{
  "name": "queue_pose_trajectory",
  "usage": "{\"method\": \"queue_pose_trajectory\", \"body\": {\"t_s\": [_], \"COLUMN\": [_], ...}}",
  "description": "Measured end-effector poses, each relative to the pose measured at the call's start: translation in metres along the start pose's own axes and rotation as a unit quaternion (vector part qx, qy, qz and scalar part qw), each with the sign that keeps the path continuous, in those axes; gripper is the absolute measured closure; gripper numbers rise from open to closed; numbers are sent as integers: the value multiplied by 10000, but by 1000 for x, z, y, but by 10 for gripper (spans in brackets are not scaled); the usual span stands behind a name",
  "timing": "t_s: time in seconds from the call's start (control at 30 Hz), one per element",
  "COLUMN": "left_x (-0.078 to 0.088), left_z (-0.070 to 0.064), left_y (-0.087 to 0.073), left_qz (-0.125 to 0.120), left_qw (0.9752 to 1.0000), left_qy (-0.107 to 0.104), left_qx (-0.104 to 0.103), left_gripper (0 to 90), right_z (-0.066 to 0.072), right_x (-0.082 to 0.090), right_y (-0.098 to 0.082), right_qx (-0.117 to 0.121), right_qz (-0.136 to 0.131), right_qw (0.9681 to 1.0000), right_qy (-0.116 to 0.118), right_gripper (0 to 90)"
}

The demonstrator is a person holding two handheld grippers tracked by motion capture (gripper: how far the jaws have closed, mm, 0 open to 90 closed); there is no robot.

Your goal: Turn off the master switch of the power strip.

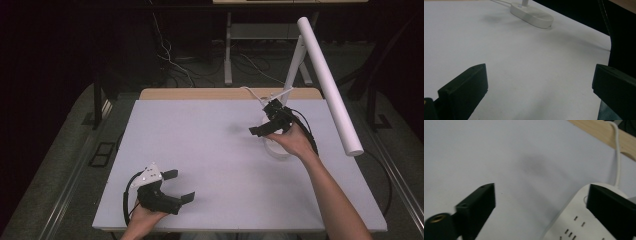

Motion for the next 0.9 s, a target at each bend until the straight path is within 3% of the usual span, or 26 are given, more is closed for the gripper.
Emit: {"method": "queue_pose_trajectory", "body": {"t_s": [0.23, 0.43, 0.6, 0.77, 0.9], "left_x": [0, 0, 0, -1, -1], "left_z": [1, 1, 1, 0, -1], "left_y": [0, 0, -1, -1, -1], "left_qz": [9, 10, 30, 39, 52], "left_qw": [10000, 10000, 10000, 10000, 10000], "left_qy": [8, 14, -4, -22, -69], "left_qx": [-5, -1, -9, -25, -16], "left_gripper": [0, 0, 0, 0, 0], "right_z": [-6, -16, -28, -34, -37], "right_x": [-1, -3, -5, -7, -13], "right_y": [10, 12, 12, 12, 11], "right_qx": [119, 209, 186, 181, 228], "right_qz": [29, 165, 319, 349, 485], "right_qw": [9996, 9987, 9964, 9951, 9939], "right_qy": [-235, -424, -760, -905, -961], "right_gripper": [264, 420, 571, 665, 791]}}
Point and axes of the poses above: each handheld gripper's, and its own axes: x roughly backward along the jaws, y roughly out of its top, z roughly to its left, the point moved 7 cm from there along -x, roughly forward along the jaws, and after that the axes turned 10 degrees about y, right-handed, at the moved point
